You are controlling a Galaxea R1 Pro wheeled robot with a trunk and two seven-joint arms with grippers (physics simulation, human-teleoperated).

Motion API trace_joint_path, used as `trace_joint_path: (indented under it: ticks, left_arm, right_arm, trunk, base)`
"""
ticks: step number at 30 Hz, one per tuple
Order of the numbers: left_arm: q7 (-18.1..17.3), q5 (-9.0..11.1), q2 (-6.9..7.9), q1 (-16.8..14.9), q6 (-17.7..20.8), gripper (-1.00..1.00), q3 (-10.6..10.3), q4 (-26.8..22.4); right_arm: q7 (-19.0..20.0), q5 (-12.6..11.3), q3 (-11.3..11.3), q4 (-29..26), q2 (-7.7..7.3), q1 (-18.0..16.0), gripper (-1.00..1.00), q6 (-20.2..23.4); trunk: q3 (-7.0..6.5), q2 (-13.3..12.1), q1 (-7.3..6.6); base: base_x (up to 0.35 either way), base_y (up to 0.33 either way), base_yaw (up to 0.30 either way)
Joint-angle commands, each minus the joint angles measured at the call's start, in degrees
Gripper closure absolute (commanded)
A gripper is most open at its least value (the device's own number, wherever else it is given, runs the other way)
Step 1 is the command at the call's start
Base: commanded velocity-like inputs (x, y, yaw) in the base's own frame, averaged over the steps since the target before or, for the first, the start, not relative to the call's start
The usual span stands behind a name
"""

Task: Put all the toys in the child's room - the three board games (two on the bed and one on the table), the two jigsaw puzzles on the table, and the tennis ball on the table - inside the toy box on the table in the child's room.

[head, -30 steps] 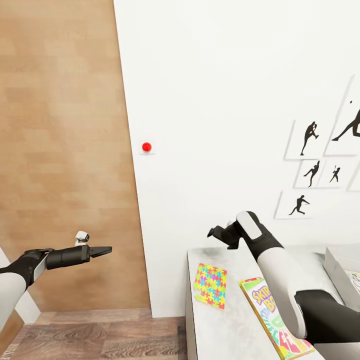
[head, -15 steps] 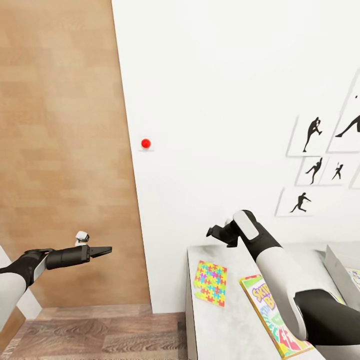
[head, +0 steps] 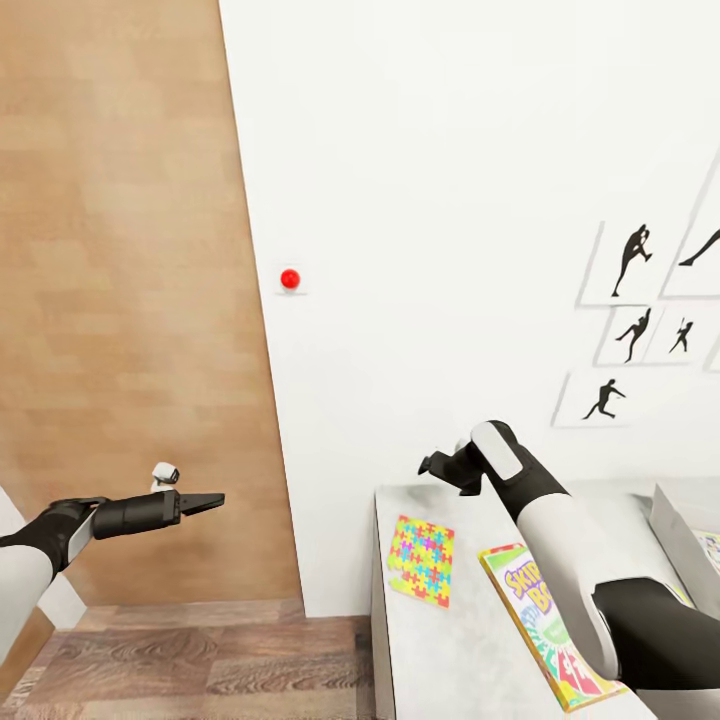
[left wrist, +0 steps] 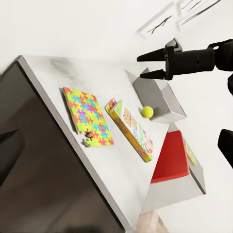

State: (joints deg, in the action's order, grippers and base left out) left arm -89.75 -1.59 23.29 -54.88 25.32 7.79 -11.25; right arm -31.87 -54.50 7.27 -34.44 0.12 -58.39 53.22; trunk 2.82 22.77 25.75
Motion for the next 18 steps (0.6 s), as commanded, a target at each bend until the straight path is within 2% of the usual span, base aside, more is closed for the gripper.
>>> trace_joint_path:
  ticks: [1, 18]
  left_arm:
    - [-0.25, -0.17, 0.0, -0.05, 0.6, -1.0, 0.12, 0.0]
    - [-0.25, -0.17, 0.0, -0.05, 0.6, -1.0, 0.12, 0.0]
  right_arm:
    - [-0.56, -0.55, 0.19, -0.04, -0.06, -0.06, -1.0, 0.04]
    - [-0.39, -0.52, 0.27, 0.17, -0.12, 0.02, -1.0, 0.04]
  trunk:
    - [0.23, 0.14, 0.04]
    - [1.79, 0.14, 0.04]
  base:
    - [0.0, 0.0, 0.0]
    - [0.0, 0.0, 0.0]
